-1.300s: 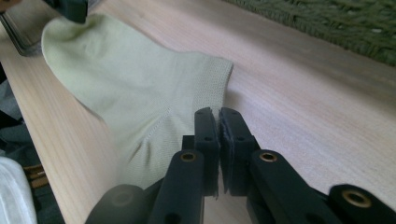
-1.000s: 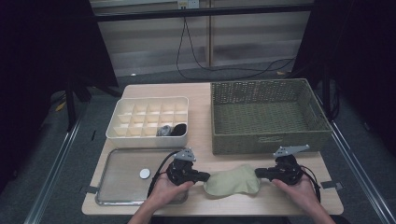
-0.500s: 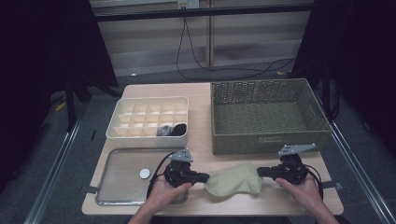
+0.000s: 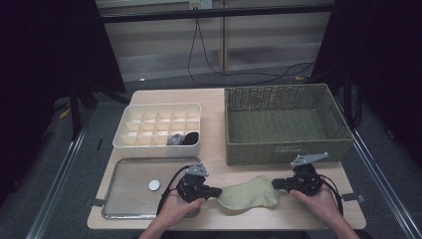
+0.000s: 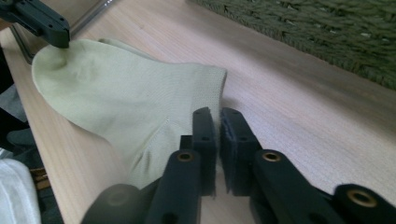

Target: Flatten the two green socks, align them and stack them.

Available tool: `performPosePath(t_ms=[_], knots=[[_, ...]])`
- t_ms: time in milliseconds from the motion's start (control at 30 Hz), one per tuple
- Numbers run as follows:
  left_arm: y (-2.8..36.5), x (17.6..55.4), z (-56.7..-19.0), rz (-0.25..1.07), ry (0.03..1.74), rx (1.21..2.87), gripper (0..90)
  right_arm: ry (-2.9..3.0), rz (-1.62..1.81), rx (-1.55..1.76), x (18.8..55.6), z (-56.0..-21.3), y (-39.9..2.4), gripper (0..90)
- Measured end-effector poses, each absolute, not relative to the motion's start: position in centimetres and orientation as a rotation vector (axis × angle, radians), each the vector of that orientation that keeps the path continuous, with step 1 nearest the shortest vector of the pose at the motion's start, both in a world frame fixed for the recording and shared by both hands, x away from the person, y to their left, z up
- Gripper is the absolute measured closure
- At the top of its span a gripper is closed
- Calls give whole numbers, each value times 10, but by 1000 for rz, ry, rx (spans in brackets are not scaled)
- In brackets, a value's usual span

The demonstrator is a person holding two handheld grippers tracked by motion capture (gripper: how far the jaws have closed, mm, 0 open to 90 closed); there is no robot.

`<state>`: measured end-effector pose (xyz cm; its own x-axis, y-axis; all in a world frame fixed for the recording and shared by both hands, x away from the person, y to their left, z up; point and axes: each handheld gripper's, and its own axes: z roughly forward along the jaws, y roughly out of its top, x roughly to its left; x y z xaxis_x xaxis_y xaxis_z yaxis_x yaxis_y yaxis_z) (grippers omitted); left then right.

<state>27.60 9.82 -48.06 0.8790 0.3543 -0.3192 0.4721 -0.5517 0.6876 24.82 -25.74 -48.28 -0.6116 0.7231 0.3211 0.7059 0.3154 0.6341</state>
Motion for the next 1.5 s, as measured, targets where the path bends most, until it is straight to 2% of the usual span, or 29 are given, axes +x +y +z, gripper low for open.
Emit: performPosePath(t_ms=[133,233,367,533,633,800,867,967,1100,1267,1333,1500], knots=[[98,278,-481,-179,599,2191,889,2515,1220,1361,245,-479,-258,761],[99,280,-480,-185,604,2185,781,2490,1256,1370,242,-474,-259,753],[96,282,-473,-166,596,2167,730,2512,1262,1346,241,-477,-256,837],[81,280,-466,-175,549,2158,711,2531,1260,1329,238,-476,-251,851],[60,285,-467,-202,486,2213,681,2544,1241,1338,239,-480,-251,852],[26,287,-471,-205,421,2238,686,2537,1224,1351,239,-481,-252,848],[15,287,-470,-212,365,2266,809,2537,1207,1355,241,-483,-253,859],[0,287,-473,-219,369,2284,808,2540,1173,1321,241,-485,-252,894],[-15,286,-481,-265,348,2304,793,2537,1178,1326,242,-486,-250,895],[-21,285,-490,-232,357,2362,746,2527,1201,1320,242,-486,-252,850],[-21,286,-494,-254,369,2334,743,2516,1196,1323,243,-486,-253,845],[-20,287,-496,-249,375,2330,758,2508,1204,1349,246,-488,-254,750]])
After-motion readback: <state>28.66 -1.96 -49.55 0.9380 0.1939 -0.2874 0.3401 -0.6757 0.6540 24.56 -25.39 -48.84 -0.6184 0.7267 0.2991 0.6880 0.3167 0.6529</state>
